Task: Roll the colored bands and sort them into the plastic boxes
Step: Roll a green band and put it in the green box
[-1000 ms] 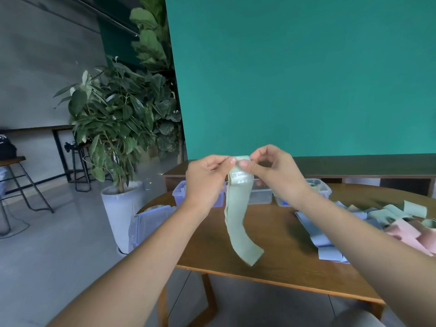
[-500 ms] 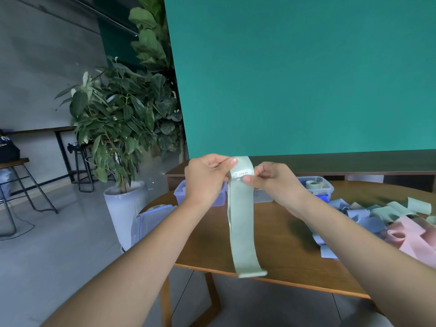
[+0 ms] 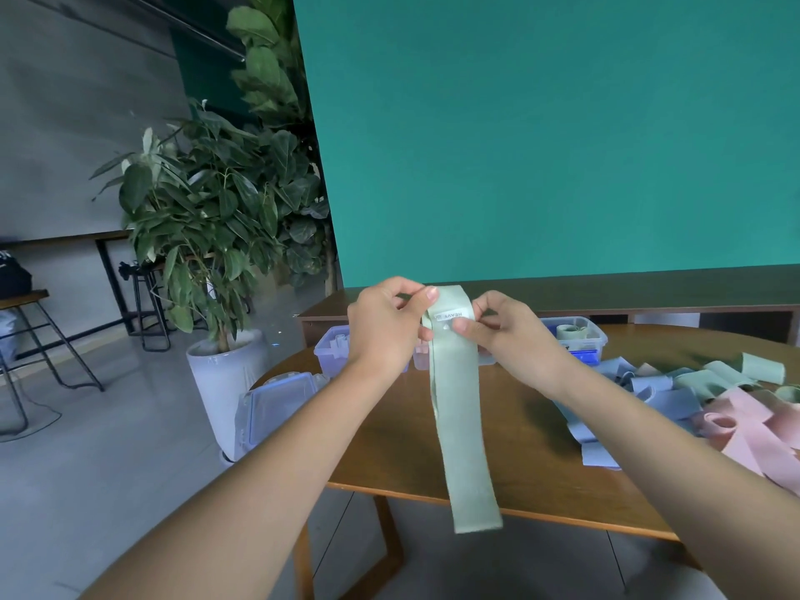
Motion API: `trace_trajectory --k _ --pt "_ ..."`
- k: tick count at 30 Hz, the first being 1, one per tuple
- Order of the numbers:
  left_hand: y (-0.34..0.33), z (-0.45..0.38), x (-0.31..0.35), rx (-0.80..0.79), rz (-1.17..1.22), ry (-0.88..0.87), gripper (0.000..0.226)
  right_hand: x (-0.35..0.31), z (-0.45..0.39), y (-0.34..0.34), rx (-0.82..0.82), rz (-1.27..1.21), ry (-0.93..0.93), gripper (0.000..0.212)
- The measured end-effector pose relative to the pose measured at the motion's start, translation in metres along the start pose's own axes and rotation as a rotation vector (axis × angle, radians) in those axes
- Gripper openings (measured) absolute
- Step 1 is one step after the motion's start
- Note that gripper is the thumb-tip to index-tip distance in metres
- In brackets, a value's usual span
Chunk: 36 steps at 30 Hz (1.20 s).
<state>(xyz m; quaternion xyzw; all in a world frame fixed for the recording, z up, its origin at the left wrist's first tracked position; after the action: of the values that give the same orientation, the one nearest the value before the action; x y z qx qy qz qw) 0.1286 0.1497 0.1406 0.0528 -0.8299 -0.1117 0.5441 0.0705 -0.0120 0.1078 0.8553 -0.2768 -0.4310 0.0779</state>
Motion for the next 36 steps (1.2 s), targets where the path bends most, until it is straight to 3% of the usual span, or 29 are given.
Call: trace_trajectory --k 4,9,14,17,21,36 --pt "-0.006 -0.001 -0.004 -0.047 -0.018 0.024 0.016 0.004 0.006 -0.007 -0.13 0.049 -0.047 0.027" --pt "-0.007 -0.01 -0.005 -0.075 -0.038 0.01 0.012 0.006 0.01 -0.01 -0.161 -0.065 -0.082 0.028" --pt "-0.006 -0.014 -0.003 -0.098 -0.019 0.004 0.007 0.016 0.014 -0.015 -0.106 -0.385 -0.197 0.036" --pt "-0.004 -0.014 -0.001 -0.079 -0.018 -0.025 0.007 0.018 0.022 -0.021 -0.211 -0.581 -0.328 0.046" --pt "-0.01 -0.012 -0.002 -0.103 0.013 -0.065 0.008 0.011 0.033 -0.024 -0.436 -0.582 -0.391 0.045" --pt "-0.002 -0.023 -0.018 -0.043 0.025 -0.15 0.008 0.003 0.045 -0.032 -0.665 -0.594 -0.43 0.083"
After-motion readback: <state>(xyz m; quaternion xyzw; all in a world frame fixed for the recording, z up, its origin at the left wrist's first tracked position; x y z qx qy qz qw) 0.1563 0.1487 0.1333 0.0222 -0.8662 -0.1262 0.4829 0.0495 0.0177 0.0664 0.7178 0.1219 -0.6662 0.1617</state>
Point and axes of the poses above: each hand's wrist, its own z-axis away from the middle knuckle, its own y-axis out of the back of the hand, x = y × z, the point moved 7 cm from there along -z, towards the middle knuckle, and after that the axes turned 12 degrees about y, right-handed, at the moved point
